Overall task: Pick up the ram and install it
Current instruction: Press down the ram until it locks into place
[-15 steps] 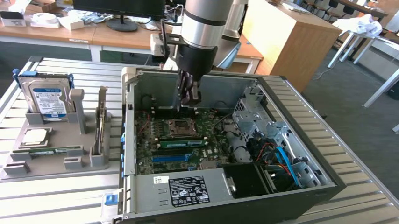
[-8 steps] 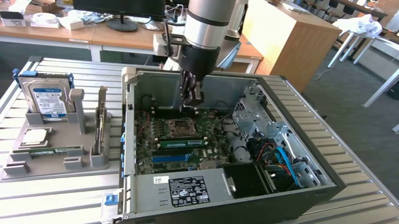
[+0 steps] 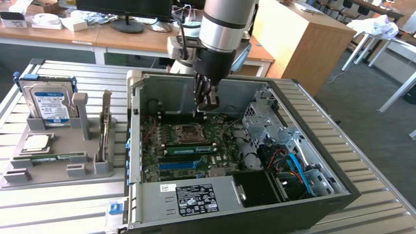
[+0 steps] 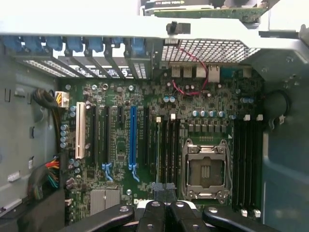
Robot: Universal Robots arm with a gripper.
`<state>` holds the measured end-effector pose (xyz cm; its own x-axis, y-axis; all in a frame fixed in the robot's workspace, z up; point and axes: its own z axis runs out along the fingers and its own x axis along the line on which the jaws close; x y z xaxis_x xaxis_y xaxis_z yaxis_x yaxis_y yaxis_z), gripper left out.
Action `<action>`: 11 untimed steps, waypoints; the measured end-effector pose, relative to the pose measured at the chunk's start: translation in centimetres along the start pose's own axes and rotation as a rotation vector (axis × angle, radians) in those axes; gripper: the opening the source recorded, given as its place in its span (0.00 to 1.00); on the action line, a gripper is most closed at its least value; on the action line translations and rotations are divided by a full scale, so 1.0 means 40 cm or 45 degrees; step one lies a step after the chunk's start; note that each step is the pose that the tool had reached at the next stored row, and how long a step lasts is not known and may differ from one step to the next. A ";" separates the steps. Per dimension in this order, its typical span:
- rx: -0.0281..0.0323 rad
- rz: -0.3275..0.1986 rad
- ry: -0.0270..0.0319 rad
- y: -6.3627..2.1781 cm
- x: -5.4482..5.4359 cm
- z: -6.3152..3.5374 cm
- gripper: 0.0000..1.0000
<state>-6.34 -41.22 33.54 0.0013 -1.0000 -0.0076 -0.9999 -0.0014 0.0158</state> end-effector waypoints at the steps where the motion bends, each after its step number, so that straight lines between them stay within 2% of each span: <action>1: 0.0000 0.000 -0.0001 -0.004 0.000 0.000 0.10; 11: 0.0000 0.000 -0.0019 -0.038 0.001 -0.001 0.10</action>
<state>-4.83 -41.27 33.54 0.0013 -1.0000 -0.0090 -0.9999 -0.0015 0.0158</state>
